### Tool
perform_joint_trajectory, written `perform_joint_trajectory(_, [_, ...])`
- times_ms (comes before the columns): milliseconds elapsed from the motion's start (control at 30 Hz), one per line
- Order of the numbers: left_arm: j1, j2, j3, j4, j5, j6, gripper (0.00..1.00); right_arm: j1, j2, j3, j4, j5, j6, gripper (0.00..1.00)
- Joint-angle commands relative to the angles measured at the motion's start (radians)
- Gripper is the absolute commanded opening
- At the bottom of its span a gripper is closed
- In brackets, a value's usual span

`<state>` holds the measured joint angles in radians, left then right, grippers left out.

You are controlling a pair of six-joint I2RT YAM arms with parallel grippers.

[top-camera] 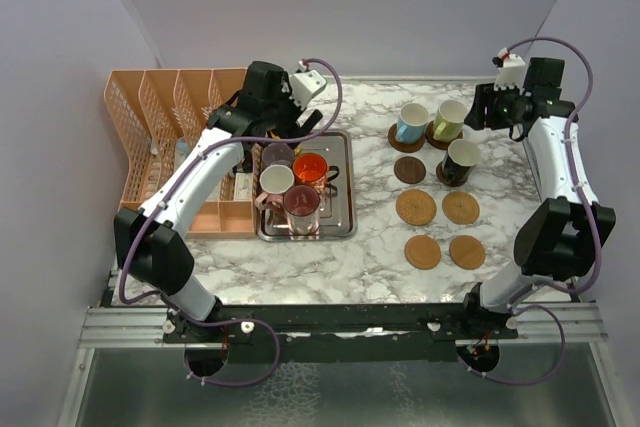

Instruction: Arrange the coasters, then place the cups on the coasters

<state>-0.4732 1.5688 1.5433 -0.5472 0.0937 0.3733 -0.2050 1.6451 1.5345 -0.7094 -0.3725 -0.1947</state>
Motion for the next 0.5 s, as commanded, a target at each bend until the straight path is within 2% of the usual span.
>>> perform_joint_trajectory(0, [0.03,0.055,0.046,-0.018,0.041,-0.041,0.93,0.01,-0.068,0.006,0.009,-0.139,0.006,0.54])
perform_joint_trajectory(300, [0.046,0.117,0.071,-0.112,0.067,-0.026,0.89,0.055,-0.188,-0.114,0.079,-0.217,-0.028,0.54])
perform_joint_trajectory(467, [0.047,0.122,0.068,-0.148,0.087,-0.022,0.8,0.068,-0.247,-0.187,0.141,-0.279,-0.026,0.54])
